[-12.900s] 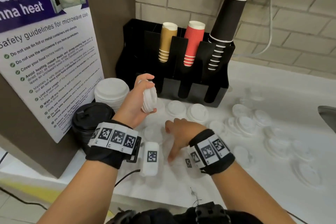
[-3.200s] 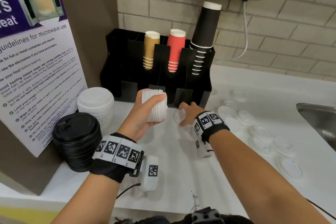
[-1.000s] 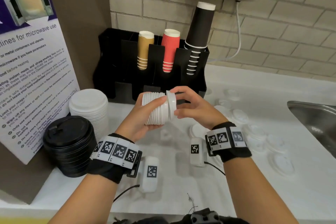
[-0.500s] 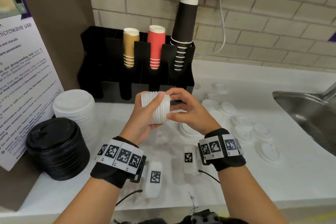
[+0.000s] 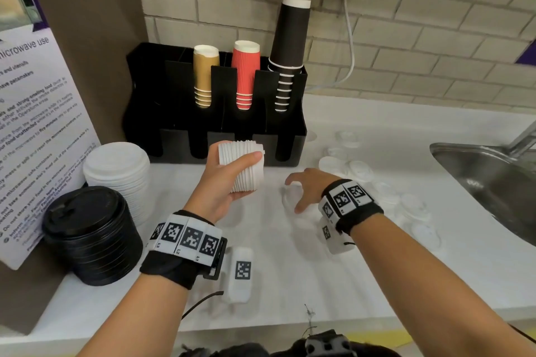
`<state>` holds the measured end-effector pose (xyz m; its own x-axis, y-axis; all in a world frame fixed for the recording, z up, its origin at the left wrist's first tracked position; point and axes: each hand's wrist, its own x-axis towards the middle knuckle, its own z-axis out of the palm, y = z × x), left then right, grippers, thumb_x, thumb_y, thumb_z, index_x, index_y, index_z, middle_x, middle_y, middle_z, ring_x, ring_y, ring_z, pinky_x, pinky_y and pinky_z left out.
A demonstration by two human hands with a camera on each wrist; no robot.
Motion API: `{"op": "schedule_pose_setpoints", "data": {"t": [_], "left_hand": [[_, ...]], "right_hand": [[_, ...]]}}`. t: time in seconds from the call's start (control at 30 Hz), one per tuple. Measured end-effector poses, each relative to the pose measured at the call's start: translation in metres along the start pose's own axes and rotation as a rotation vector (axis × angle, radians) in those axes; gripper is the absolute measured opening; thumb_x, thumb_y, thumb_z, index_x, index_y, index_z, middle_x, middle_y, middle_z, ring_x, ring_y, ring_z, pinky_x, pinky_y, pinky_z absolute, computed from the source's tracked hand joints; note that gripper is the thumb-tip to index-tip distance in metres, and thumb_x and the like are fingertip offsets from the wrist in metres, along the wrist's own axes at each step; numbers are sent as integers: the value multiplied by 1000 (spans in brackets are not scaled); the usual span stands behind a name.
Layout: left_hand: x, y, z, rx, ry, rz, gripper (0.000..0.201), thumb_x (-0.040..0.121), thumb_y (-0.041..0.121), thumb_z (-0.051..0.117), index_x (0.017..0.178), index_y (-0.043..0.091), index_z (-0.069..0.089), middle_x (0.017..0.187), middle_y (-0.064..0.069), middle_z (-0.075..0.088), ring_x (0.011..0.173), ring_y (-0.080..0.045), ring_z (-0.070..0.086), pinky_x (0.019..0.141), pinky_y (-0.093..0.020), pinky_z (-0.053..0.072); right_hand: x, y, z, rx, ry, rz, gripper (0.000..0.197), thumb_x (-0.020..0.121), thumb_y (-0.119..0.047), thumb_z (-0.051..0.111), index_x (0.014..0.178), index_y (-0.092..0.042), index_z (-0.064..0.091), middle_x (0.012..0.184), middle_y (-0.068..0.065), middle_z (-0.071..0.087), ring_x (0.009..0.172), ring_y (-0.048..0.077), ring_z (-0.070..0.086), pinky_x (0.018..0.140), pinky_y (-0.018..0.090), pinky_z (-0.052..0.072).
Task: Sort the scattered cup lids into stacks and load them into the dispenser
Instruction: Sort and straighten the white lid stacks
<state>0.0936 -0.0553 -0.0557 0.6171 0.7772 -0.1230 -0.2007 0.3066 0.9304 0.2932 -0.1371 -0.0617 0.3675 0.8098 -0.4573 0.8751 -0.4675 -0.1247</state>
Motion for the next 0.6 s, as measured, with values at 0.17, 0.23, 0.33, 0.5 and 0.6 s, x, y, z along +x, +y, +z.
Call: {"op": "schedule_pose_setpoints", "data": {"t": [0.17, 0.23, 0.33, 0.5, 0.6], "left_hand": [[-1, 2, -4, 6, -17, -1, 51, 75, 28, 76, 113, 39, 44, 121, 3, 49, 110, -20, 52, 71, -35, 58], [0, 2, -5, 9, -16, -5, 54, 72, 29, 77, 113, 38, 44, 121, 3, 49, 110, -20, 52, 71, -35, 58], [-1, 2, -3, 8, -31, -30, 55, 69, 32, 78, 112, 38, 45, 120, 2, 50, 109, -20, 53, 69, -34, 59], [-2, 1, 3, 5, -90, -92, 73, 57, 41, 79, 122, 35, 45, 128, -3, 53, 115, -25, 55, 70, -37, 58], [-1, 1, 4, 10, -116, -103, 80, 61, 43, 78, 132, 32, 42, 131, -5, 54, 117, -26, 56, 72, -37, 58]], "right_hand": [[5, 4, 5, -7, 60, -3, 64, 72, -25, 80, 128, -24, 49, 122, 7, 50, 93, 20, 50, 76, 30, 44], [-5, 8, -2, 123, 150, -23, 58, 75, -26, 77, 127, -27, 51, 117, 4, 52, 95, 19, 50, 79, 28, 44], [-28, 7, -15, 613, 301, -197, 45, 79, -22, 74, 118, -34, 56, 104, -3, 58, 97, 20, 59, 82, 24, 49], [-57, -17, -17, 1048, 268, -546, 50, 77, -12, 73, 120, -32, 57, 118, 8, 61, 104, 23, 64, 85, 31, 55], [-58, -26, -13, 1050, 287, -588, 50, 79, -7, 74, 121, -27, 56, 121, 8, 60, 107, 24, 63, 90, 34, 54]]}}
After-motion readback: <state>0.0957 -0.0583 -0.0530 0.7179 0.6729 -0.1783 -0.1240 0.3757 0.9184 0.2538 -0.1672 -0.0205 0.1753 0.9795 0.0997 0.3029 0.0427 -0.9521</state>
